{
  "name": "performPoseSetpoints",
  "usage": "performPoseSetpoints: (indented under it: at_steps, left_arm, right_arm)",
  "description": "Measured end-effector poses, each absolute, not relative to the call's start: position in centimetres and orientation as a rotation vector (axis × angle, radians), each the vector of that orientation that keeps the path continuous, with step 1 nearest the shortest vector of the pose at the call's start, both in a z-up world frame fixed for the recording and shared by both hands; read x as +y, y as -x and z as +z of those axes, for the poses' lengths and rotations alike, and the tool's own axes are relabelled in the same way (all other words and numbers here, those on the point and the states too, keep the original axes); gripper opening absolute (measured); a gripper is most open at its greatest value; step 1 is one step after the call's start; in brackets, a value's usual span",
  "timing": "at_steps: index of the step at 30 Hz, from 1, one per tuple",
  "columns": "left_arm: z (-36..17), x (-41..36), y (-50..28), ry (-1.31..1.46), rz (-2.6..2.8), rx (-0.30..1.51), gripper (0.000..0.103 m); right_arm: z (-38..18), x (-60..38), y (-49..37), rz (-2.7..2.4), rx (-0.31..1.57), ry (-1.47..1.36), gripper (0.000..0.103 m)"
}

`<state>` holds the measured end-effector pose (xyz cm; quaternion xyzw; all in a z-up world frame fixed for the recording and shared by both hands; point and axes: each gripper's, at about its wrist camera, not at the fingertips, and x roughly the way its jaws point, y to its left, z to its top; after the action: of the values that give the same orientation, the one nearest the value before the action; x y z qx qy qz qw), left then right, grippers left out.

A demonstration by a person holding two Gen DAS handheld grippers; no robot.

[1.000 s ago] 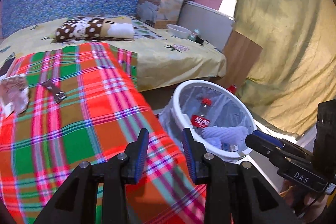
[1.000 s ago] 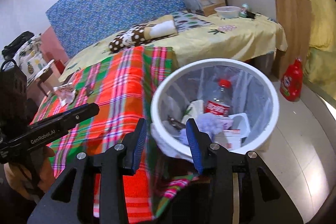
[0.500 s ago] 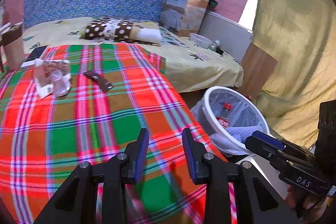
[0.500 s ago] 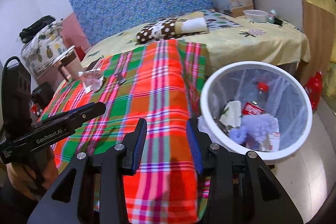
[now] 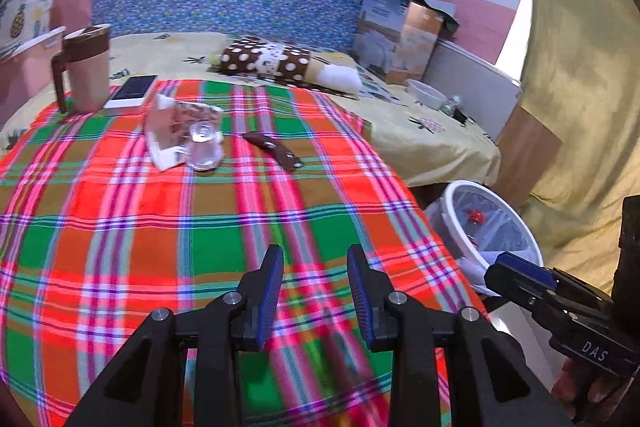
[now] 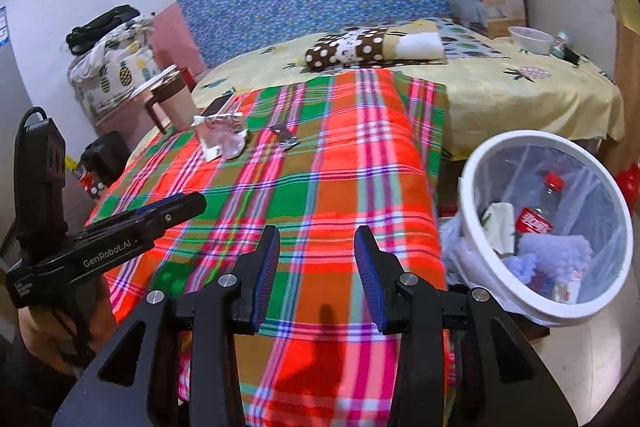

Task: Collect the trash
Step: 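Move both tools back over the bed toward the cup and wrapper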

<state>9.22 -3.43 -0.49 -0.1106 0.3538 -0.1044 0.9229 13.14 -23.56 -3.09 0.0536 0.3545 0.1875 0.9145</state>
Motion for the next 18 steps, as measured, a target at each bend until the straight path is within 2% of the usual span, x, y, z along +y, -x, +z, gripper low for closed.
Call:
performPoseSetpoints:
  at_steps: [18]
  left_arm:
    - [1.0, 1.6, -12.2, 0.239, -0.116, 0.696, 0.033]
  right_arm:
    - [-1.8, -19.2, -16.3, 0.468, 0.711, -0.06, 0.041]
